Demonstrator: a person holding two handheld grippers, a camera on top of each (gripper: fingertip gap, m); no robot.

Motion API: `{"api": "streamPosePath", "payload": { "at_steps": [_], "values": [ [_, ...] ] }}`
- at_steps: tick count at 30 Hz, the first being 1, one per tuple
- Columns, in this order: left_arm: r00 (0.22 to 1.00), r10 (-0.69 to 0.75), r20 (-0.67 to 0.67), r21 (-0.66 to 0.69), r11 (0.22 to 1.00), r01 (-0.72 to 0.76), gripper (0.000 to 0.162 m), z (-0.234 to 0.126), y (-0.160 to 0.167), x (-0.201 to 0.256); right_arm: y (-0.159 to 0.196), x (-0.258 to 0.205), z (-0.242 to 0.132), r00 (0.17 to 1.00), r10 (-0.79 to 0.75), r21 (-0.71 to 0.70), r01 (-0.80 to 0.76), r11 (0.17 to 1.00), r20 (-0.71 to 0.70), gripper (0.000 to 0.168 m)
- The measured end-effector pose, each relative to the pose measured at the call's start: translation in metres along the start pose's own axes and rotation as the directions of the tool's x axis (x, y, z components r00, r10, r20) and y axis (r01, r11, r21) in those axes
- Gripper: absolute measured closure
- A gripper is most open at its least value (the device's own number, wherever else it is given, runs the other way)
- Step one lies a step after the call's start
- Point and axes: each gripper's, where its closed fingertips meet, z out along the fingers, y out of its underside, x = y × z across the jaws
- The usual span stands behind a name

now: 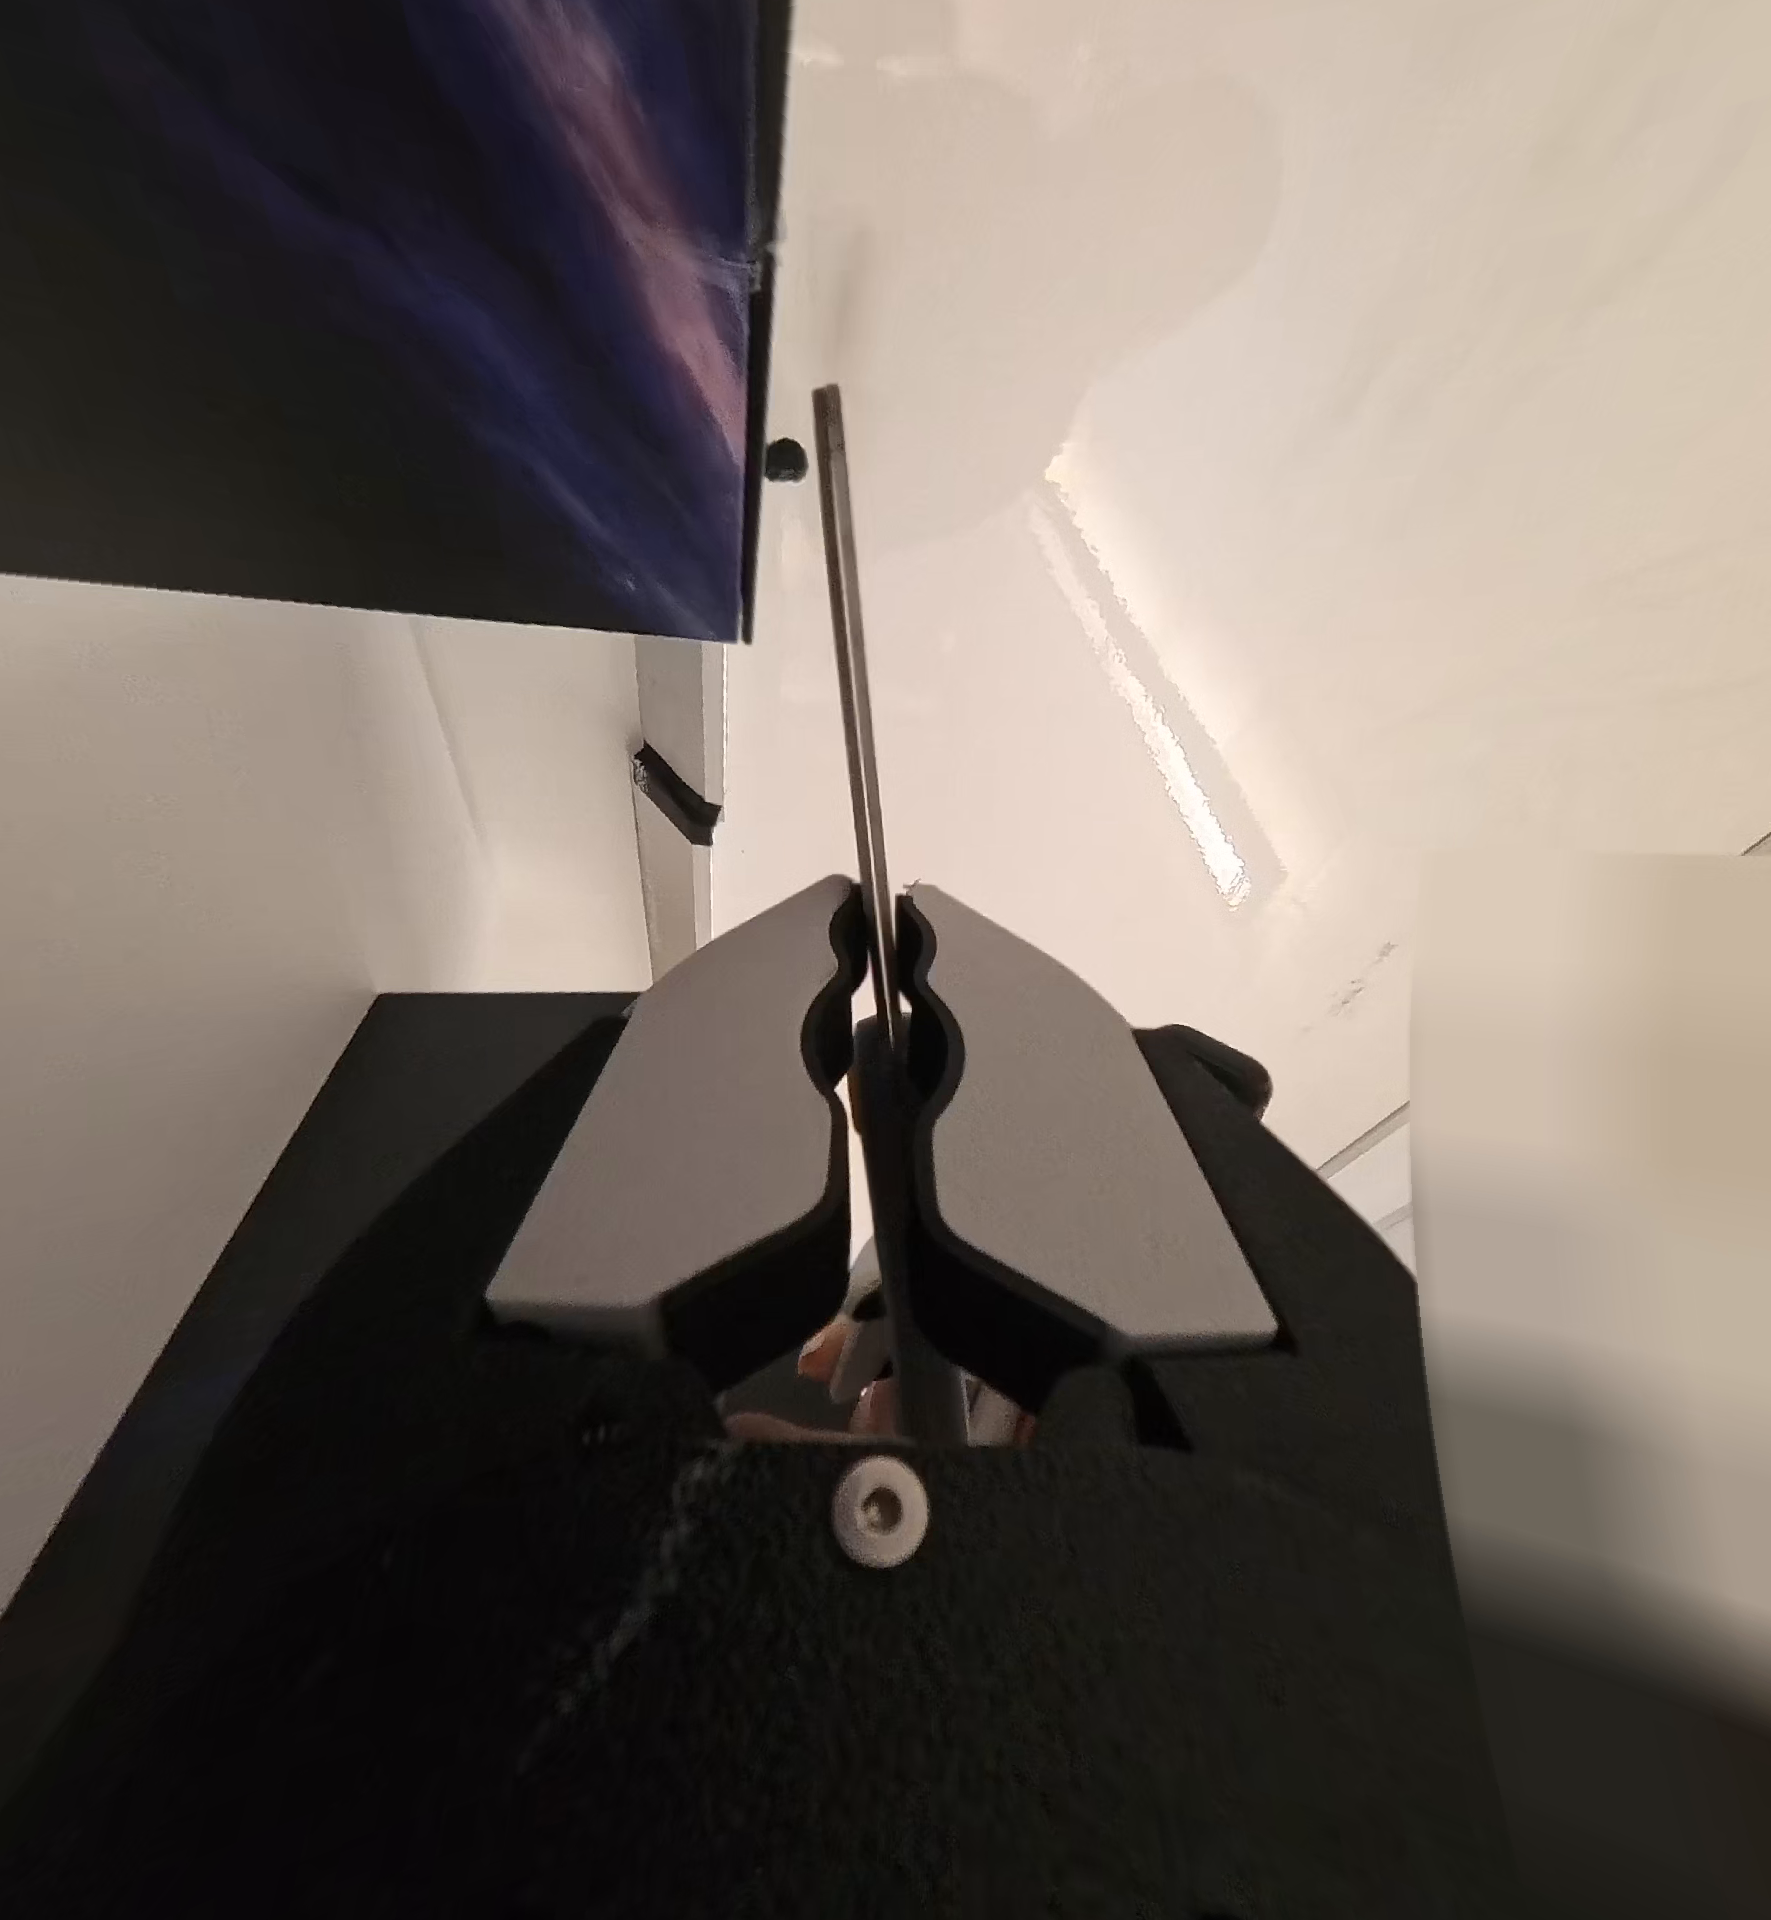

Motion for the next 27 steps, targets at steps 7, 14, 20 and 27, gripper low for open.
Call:
{"api": "streamPosePath", "payload": {
  "at_steps": [7, 14, 20, 27],
  "values": [
    [1.000, -0.008, 0.000, 0.032, 0.999, 0.008, 0.159, 0.002, -0.009, -0.002, -0.007, 0.008, 0.007, 0.999, -0.043, -0.025, 0.043, 0.999, -0.004, 0.159],
    [1.000, -0.008, -0.024, 0.029, 1.000, 0.009, 0.159, 0.004, -0.007, 0.000, -0.024, 0.029, -0.007, 0.999, -0.031, -0.024, 0.031, 0.999, 0.009, 0.161],
    [0.999, 0.001, -0.033, 0.012, 1.000, -0.001, 0.160, 0.008, -0.010, 0.001, -0.036, 0.040, -0.009, 0.998, -0.055, -0.052, 0.057, 0.997, 0.033, 0.161],
    [0.999, -0.020, -0.040, -0.024, 1.000, 0.019, 0.160, 0.021, -0.005, -0.002, -0.053, 0.061, -0.021, 0.997, -0.080, -0.060, 0.080, 0.995, -0.006, 0.159]
  ]
}}
